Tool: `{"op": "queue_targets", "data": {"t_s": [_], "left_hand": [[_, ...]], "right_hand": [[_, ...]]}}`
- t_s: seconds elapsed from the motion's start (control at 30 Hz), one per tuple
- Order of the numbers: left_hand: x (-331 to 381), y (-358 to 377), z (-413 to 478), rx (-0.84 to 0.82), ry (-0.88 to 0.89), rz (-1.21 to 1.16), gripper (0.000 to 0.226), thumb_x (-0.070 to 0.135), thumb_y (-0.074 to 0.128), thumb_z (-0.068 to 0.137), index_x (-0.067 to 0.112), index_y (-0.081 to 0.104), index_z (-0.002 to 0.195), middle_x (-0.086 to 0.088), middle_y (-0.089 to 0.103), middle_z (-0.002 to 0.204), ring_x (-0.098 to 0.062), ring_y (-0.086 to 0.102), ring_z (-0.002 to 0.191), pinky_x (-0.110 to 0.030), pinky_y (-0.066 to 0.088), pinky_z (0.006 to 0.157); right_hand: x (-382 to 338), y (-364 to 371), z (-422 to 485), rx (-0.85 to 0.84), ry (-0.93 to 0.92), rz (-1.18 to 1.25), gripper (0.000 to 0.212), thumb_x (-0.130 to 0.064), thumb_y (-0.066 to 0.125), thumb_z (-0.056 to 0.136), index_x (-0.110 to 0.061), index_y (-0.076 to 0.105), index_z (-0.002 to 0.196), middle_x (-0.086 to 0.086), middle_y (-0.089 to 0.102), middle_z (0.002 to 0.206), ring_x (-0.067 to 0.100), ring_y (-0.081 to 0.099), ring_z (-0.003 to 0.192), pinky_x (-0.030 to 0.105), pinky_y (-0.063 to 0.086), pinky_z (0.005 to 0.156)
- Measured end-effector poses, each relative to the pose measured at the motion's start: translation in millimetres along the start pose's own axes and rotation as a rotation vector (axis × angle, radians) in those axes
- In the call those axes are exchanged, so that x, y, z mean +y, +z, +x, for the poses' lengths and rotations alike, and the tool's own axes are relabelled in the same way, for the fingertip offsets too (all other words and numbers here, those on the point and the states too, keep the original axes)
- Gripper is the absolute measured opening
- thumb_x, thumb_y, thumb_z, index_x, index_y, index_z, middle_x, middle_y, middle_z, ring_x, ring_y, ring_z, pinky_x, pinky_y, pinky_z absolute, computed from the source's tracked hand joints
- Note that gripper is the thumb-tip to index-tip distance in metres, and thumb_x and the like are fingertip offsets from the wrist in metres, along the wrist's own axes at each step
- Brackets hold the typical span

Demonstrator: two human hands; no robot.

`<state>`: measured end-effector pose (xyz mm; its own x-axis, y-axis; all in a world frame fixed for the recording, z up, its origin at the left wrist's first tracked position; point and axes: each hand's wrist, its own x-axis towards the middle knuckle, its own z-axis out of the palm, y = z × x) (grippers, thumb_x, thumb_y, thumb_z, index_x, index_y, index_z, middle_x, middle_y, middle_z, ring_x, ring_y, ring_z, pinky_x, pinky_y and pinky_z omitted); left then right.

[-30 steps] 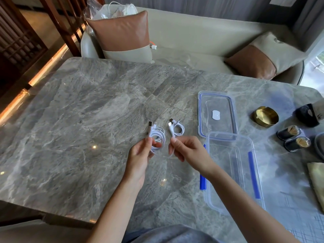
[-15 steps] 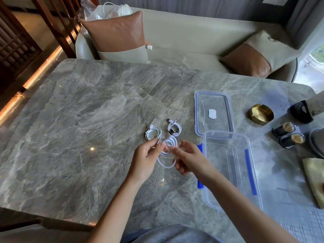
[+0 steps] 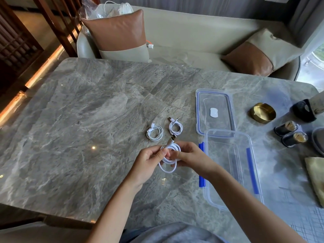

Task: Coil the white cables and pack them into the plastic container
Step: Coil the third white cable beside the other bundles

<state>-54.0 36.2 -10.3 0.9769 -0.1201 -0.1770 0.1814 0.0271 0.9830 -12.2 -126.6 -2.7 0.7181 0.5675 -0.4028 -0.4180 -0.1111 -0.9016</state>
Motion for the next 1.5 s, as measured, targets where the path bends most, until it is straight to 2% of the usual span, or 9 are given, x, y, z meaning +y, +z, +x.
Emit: {"op": "queue_targets", "data": {"t_s": [0.13, 0.3, 0.43, 0.7, 0.83, 0.93, 1.1, 1.23, 1.5], "left_hand": [[4.1, -0.8, 1.8, 0.063, -0.052, -0.092, 0.024, 0.026, 0.051, 0.088, 0.015, 0.063, 0.07, 0.011, 0.065, 0.066, -0.001, 0.056, 0.068, -0.01, 0.044, 0.067], [8.2, 2.3, 0.3, 0.047, -0.077, -0.14, 0.024, 0.028, 0.051, 0.087, 0.017, 0.059, 0.068, 0.014, 0.062, 0.061, 0.004, 0.053, 0.061, -0.008, 0.042, 0.061], [9.9, -0.3, -0.5, 0.175, -0.088, -0.257, 0.02, 0.034, 0.054, 0.079, 0.019, 0.061, 0.069, 0.013, 0.061, 0.063, 0.001, 0.054, 0.063, -0.018, 0.043, 0.067], [14.5, -0.7, 1.1, 0.233, -0.061, -0.286, 0.021, 0.034, 0.055, 0.081, 0.022, 0.065, 0.066, 0.011, 0.061, 0.072, -0.007, 0.051, 0.074, -0.021, 0.042, 0.073], [17.8, 4.7, 3.5, 0.301, -0.088, -0.332, 0.02, 0.03, 0.056, 0.083, 0.021, 0.064, 0.067, 0.007, 0.062, 0.075, -0.007, 0.054, 0.074, -0.017, 0.045, 0.069], [19.4, 6.0, 7.1, 0.366, -0.09, -0.303, 0.024, 0.021, 0.053, 0.09, 0.019, 0.063, 0.069, 0.002, 0.061, 0.077, -0.011, 0.053, 0.074, -0.021, 0.043, 0.069], [16.4, 2.4, 8.5, 0.392, -0.053, -0.175, 0.021, 0.024, 0.054, 0.09, 0.019, 0.065, 0.073, 0.0, 0.064, 0.077, -0.005, 0.056, 0.07, -0.011, 0.046, 0.062], [12.9, 6.6, 8.3, 0.361, -0.005, -0.057, 0.023, 0.026, 0.055, 0.091, 0.023, 0.07, 0.074, 0.002, 0.067, 0.075, -0.003, 0.055, 0.067, -0.012, 0.045, 0.062], [12.1, 2.3, 1.8, 0.132, 0.15, 0.258, 0.034, 0.048, 0.053, 0.085, 0.018, 0.069, 0.083, -0.012, 0.067, 0.072, -0.03, 0.053, 0.064, -0.047, 0.045, 0.062]], "right_hand": [[1.5, -8.3, 6.9, -0.033, 0.084, 0.283, 0.04, -0.047, 0.057, 0.085, -0.014, 0.069, 0.103, 0.003, 0.073, 0.099, 0.017, 0.068, 0.098, 0.028, 0.054, 0.079], [0.9, -8.1, 20.1, 0.203, 0.094, 0.498, 0.011, -0.018, 0.069, 0.073, -0.014, 0.065, 0.083, 0.005, 0.071, 0.079, 0.015, 0.068, 0.069, 0.026, 0.057, 0.067], [3.6, -9.9, 26.0, 0.362, 0.114, 0.718, 0.014, 0.002, 0.058, 0.086, -0.012, 0.057, 0.083, 0.007, 0.068, 0.073, 0.012, 0.067, 0.06, 0.023, 0.057, 0.057], [2.0, -9.4, 26.2, 0.541, 0.05, 1.056, 0.021, 0.008, 0.053, 0.088, -0.012, 0.047, 0.085, 0.01, 0.067, 0.078, 0.014, 0.069, 0.057, 0.021, 0.057, 0.053], [-9.4, -7.5, 21.3, 0.445, -0.047, 1.118, 0.003, -0.007, 0.061, 0.084, -0.01, 0.061, 0.086, 0.002, 0.073, 0.073, 0.009, 0.07, 0.064, 0.018, 0.057, 0.058], [-17.1, -6.1, 14.1, 0.342, -0.196, 0.941, 0.004, -0.017, 0.064, 0.077, -0.017, 0.067, 0.078, -0.004, 0.072, 0.074, 0.004, 0.068, 0.067, 0.016, 0.055, 0.063], [-30.6, -2.5, -0.2, 0.288, -0.477, 0.123, 0.005, -0.013, 0.071, 0.071, -0.016, 0.07, 0.075, -0.006, 0.069, 0.071, 0.006, 0.06, 0.066, 0.017, 0.049, 0.066], [-36.2, 4.2, -3.8, 0.335, -0.455, -0.435, 0.011, -0.012, 0.08, 0.07, -0.016, 0.07, 0.073, 0.001, 0.07, 0.07, 0.021, 0.064, 0.063, 0.028, 0.051, 0.064], [-29.1, 10.0, 5.0, 0.453, -0.309, -0.63, 0.038, -0.014, 0.076, 0.065, -0.025, 0.045, 0.083, -0.004, 0.054, 0.085, 0.004, 0.046, 0.049, 0.016, 0.034, 0.051]]}}
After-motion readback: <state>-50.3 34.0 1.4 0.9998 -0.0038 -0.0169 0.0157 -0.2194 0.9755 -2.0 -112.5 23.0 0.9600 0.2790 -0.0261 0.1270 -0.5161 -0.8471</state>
